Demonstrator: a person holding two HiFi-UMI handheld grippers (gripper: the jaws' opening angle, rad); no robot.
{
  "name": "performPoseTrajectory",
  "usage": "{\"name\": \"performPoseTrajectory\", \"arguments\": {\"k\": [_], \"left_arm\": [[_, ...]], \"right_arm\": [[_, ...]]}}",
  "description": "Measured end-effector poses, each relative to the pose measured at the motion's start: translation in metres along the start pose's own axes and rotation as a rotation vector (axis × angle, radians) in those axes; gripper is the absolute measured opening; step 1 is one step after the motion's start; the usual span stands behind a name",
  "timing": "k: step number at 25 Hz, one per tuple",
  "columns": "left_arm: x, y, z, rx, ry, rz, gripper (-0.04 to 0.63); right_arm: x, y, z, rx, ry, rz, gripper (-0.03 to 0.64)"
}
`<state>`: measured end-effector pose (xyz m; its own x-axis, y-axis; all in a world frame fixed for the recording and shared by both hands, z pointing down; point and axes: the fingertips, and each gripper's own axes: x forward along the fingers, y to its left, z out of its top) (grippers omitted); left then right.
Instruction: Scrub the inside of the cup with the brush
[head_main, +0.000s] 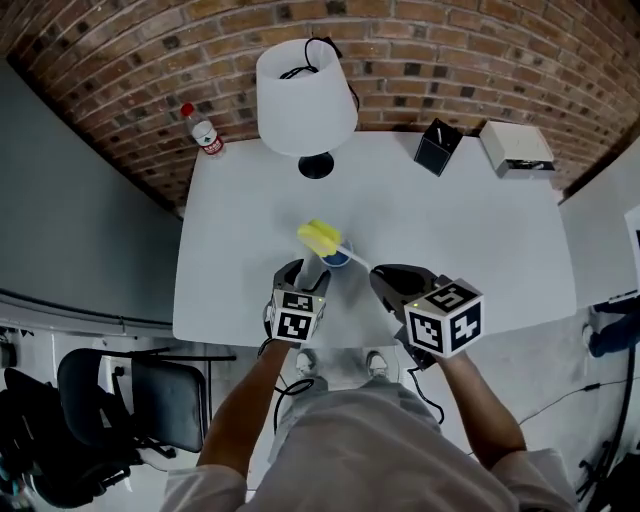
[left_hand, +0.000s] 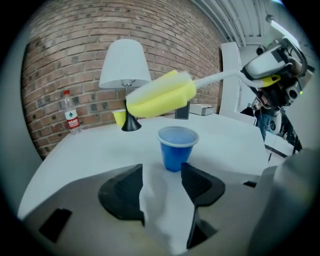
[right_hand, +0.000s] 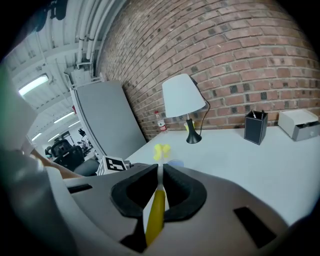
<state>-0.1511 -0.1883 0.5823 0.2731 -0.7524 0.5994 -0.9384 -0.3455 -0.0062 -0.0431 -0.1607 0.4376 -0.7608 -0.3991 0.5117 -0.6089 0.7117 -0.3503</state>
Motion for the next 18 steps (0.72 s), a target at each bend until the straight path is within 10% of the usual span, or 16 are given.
{"name": "performPoseTrajectory", "arguments": {"k": [18], "left_arm": [[-0.070, -0.034, 0.085, -0.144, -0.247, 0.165, 0.092]], "right_arm": [[0.003, 0.003, 0.013, -0.187, -0.088, 0.029, 0.031]]}}
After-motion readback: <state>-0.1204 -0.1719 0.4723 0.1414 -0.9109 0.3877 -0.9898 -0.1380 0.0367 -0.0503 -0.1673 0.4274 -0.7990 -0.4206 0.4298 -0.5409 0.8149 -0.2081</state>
